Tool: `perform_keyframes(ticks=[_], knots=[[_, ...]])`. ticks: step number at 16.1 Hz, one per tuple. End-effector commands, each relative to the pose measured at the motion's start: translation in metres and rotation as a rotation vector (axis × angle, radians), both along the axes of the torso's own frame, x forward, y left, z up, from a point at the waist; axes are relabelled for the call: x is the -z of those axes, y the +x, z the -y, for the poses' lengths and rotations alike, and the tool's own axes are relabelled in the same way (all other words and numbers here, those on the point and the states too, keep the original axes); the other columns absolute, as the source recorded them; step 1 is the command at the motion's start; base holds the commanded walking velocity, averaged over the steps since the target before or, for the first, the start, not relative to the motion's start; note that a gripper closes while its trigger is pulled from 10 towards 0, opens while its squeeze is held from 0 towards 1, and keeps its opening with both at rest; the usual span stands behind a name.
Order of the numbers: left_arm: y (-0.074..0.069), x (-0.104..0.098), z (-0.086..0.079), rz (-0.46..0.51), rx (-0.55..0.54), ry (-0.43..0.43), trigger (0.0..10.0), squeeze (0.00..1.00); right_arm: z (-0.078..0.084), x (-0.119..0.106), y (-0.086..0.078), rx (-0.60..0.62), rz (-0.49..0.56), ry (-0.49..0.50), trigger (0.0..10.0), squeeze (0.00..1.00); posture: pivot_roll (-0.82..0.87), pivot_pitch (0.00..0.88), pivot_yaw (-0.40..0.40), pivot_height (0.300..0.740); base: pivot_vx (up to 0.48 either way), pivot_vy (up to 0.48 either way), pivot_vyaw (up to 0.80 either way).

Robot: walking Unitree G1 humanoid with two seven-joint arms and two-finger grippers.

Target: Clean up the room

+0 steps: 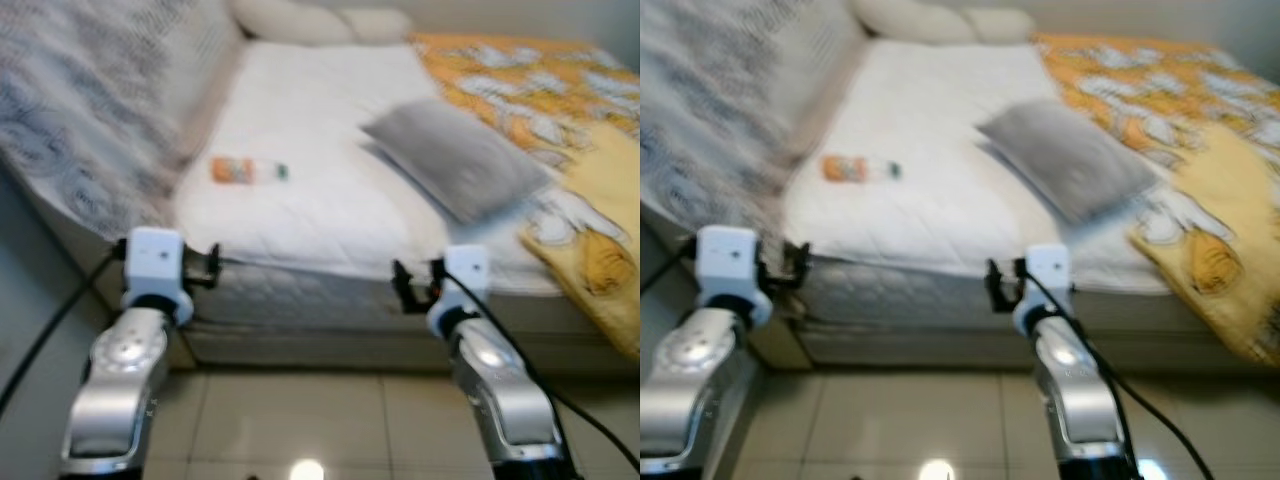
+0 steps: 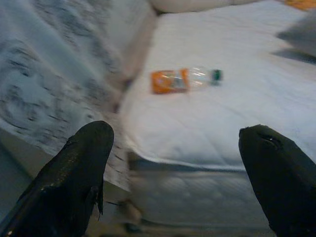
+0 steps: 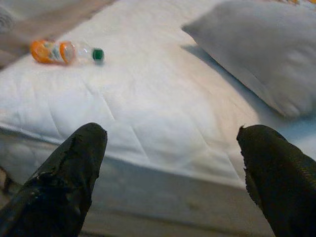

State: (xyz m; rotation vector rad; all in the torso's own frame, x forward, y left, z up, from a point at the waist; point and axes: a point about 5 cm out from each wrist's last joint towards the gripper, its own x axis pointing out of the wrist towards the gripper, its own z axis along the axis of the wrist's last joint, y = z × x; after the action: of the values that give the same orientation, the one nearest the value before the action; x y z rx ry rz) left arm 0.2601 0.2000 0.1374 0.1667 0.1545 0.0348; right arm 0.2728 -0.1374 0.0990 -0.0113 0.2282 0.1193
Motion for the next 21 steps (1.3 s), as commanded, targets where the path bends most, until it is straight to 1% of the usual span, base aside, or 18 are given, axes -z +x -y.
perform_keyframes(ticks=[1,2,5,9,14,21], knots=[[0.0019,0.0007,0.0071,-0.005,0.019,-0.007,10.0,0.18,0.0108,0.0007,0.0014,0.029,-0.005,-0.016,10.0,0.0,-0.03,0.0,0.013,0.74,0.352,0.0,0.8],[0.002,0.0008,0.0069,-0.005,0.019,-0.008,10.0,0.18,0.0116,0.0,0.0023,0.034,0.0,-0.029,10.0,0.0,-0.03,0.0,0.013,0.74,0.356,0.0,0.42],[0.0027,0.0009,0.0073,-0.007,0.023,-0.011,10.0,0.18,0.0144,-0.0013,0.0045,0.061,0.007,-0.017,10.0,0.0,-0.03,0.0,0.015,0.74,0.356,0.0,0.0],[0.0046,0.001,0.0088,-0.009,0.035,-0.017,10.0,0.18,0.0154,-0.0047,0.0081,0.066,0.015,-0.017,10.0,0.0,-0.04,0.0,0.015,0.74,0.357,0.0,0.0],[0.0056,0.0016,0.0083,-0.014,0.041,-0.019,10.0,0.18,0.0133,-0.0058,0.0092,0.04,0.021,-0.018,10.0,0.0,-0.04,0.0,0.024,0.74,0.352,0.0,0.0],[0.0061,0.0023,0.0103,-0.014,0.045,-0.026,10.0,0.18,0.0133,-0.0077,0.0104,0.036,0.026,-0.023,10.0,0.0,-0.05,0.0,0.021,0.74,0.352,0.0,0.0]])
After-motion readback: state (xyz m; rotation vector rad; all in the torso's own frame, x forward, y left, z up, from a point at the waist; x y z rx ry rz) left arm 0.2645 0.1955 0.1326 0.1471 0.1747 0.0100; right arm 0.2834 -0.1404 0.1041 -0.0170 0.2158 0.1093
